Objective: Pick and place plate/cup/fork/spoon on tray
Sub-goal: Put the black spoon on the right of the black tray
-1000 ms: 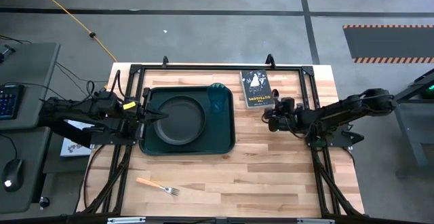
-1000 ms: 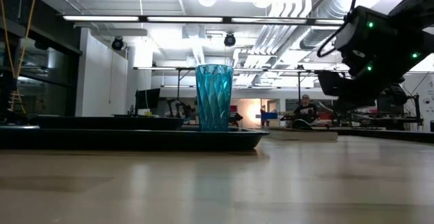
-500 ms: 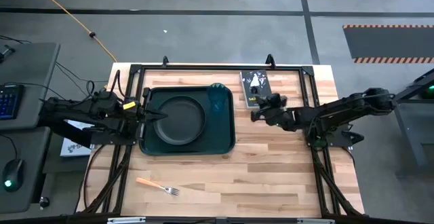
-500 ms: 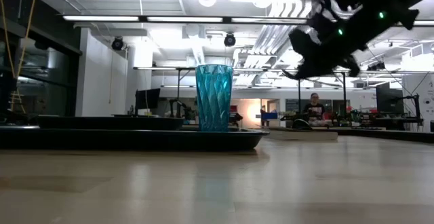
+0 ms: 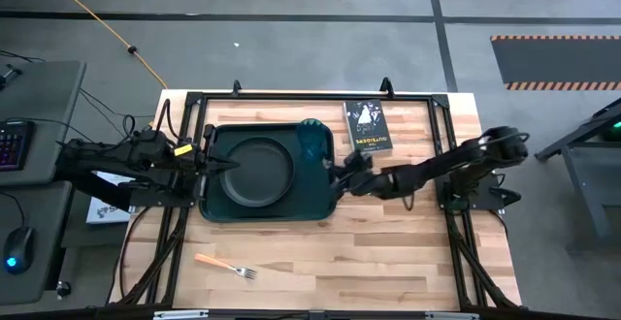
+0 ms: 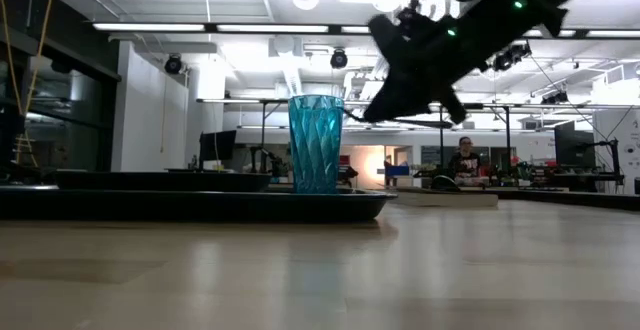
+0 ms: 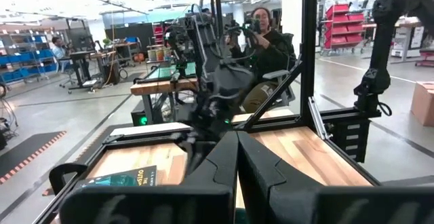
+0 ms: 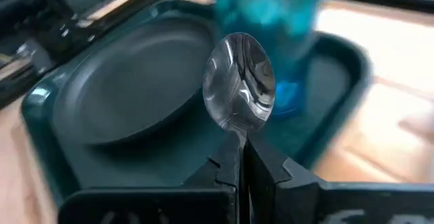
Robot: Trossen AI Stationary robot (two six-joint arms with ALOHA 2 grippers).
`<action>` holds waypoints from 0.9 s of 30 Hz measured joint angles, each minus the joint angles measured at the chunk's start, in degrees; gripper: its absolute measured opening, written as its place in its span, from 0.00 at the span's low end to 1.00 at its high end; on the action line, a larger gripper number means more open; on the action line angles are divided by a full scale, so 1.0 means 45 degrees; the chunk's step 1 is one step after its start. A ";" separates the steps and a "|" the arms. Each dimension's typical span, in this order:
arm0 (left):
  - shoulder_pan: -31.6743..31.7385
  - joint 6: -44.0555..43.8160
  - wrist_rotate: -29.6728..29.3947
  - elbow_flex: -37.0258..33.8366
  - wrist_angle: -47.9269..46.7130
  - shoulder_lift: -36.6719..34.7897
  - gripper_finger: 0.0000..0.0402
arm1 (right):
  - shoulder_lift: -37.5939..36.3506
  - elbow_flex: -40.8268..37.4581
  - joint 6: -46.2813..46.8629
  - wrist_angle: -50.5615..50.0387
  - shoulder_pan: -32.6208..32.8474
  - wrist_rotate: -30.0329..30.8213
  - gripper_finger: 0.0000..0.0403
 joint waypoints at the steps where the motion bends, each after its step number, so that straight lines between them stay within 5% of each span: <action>1: -0.0002 0.0000 0.0005 0.0000 -0.0006 0.0000 0.00 | 0.0280 0.0374 -0.0014 -0.0247 0.0128 -0.0067 0.00; 8: 0.0002 -0.0268 0.0027 0.0000 -0.0044 0.0000 0.00 | 0.1771 0.2138 0.0146 -0.1296 0.0750 0.0456 0.00; 27: -0.0001 -0.0087 0.0063 0.0000 -0.0051 0.0000 0.00 | 0.2981 0.2233 0.2295 -0.1328 0.0662 0.0933 0.00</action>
